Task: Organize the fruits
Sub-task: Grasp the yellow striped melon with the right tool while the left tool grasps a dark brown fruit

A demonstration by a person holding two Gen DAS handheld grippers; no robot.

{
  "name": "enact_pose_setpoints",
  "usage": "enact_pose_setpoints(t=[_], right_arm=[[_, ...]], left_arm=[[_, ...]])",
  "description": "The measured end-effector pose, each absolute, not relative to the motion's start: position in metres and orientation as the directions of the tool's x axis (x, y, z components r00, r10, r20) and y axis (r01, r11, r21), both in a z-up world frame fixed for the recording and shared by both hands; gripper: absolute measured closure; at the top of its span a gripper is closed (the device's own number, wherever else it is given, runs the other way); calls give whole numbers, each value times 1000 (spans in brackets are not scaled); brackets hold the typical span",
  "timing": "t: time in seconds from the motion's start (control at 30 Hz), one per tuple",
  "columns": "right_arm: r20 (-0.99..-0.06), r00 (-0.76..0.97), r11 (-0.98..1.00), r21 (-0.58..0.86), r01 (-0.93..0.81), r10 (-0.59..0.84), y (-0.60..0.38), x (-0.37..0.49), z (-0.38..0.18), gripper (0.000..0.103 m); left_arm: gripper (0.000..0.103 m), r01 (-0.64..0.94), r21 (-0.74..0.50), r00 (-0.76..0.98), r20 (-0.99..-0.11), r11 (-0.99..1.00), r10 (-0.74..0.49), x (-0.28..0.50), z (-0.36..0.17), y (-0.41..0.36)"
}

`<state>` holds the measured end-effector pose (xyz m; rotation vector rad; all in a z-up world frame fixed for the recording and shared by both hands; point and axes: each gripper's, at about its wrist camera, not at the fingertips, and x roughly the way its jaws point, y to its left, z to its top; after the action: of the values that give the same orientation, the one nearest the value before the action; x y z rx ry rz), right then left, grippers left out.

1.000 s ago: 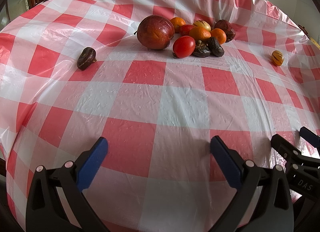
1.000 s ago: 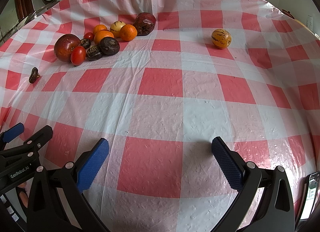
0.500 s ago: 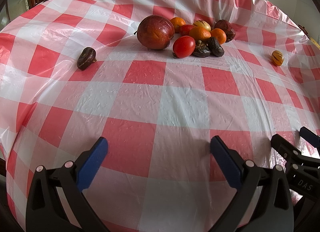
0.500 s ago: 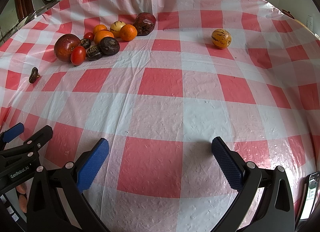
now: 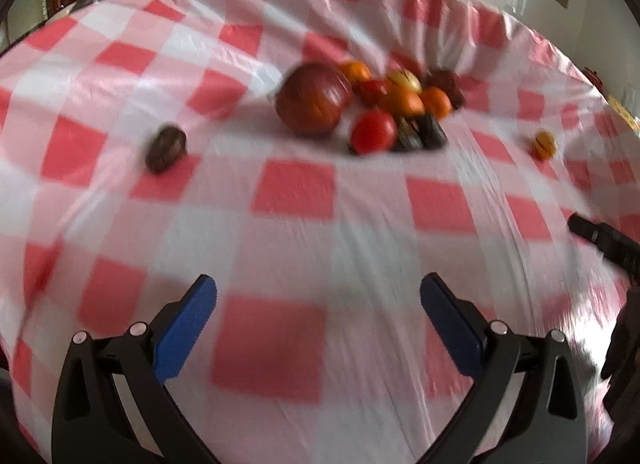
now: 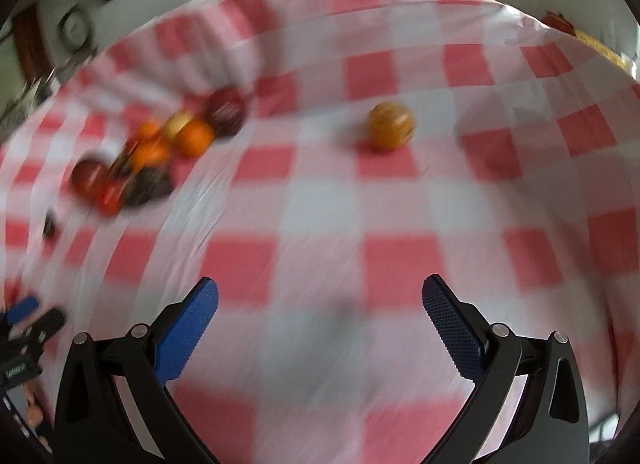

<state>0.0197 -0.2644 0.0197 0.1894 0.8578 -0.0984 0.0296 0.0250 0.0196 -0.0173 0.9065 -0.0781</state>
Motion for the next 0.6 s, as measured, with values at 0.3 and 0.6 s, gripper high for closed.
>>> enact_pose_setpoints(t=[0.3, 0.6], right_arm=[[-772, 636, 932, 232, 278, 3, -359, 127, 8, 13], [-790, 613, 964, 136, 228, -34, -358, 163, 5, 27]], left_arm=[[1, -56, -34, 644, -765, 998, 10, 64, 31, 71], [1, -129, -28, 638, -768, 991, 61, 88, 26, 121]])
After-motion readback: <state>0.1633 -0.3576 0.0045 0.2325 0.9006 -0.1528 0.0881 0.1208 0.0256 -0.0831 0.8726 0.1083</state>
